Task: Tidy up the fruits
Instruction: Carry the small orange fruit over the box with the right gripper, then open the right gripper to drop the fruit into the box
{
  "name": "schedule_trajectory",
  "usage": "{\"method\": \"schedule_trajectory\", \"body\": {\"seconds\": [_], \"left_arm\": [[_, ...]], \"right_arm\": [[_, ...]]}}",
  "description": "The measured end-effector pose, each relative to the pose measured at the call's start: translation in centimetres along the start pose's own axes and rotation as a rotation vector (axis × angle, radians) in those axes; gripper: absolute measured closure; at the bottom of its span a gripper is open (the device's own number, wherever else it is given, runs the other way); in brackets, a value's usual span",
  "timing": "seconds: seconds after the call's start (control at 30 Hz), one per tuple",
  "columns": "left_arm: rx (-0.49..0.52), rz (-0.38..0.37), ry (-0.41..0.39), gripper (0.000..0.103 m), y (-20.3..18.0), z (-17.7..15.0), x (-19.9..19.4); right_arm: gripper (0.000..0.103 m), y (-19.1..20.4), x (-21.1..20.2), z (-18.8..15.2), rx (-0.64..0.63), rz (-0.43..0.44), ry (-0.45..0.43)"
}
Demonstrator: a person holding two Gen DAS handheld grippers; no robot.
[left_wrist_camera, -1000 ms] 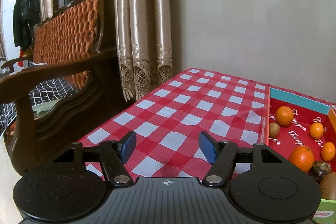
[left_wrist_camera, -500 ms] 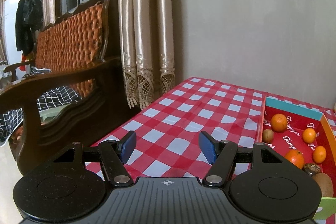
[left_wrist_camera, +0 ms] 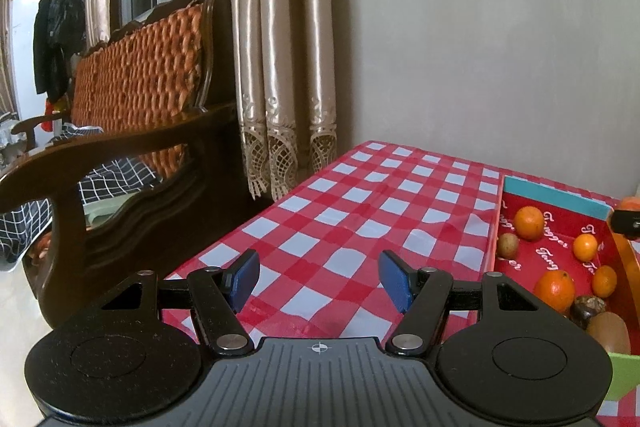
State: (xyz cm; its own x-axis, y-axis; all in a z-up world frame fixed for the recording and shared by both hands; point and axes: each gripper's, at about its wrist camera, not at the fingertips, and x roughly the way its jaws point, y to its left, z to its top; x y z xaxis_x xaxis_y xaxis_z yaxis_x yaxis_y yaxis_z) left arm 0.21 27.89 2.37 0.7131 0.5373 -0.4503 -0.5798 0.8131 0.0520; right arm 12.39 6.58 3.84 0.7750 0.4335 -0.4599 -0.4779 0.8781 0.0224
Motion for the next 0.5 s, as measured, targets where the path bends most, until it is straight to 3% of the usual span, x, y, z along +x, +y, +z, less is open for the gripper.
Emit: {"method": "schedule_trajectory", "body": {"seconds": [0.5], "left_arm": [[-0.005, -0.008, 0.004, 0.037, 0.0, -0.5, -0.7]], "right_arm": [[0.074, 1.8, 0.4, -0.8, -0.030, 0.028, 0.040]]}}
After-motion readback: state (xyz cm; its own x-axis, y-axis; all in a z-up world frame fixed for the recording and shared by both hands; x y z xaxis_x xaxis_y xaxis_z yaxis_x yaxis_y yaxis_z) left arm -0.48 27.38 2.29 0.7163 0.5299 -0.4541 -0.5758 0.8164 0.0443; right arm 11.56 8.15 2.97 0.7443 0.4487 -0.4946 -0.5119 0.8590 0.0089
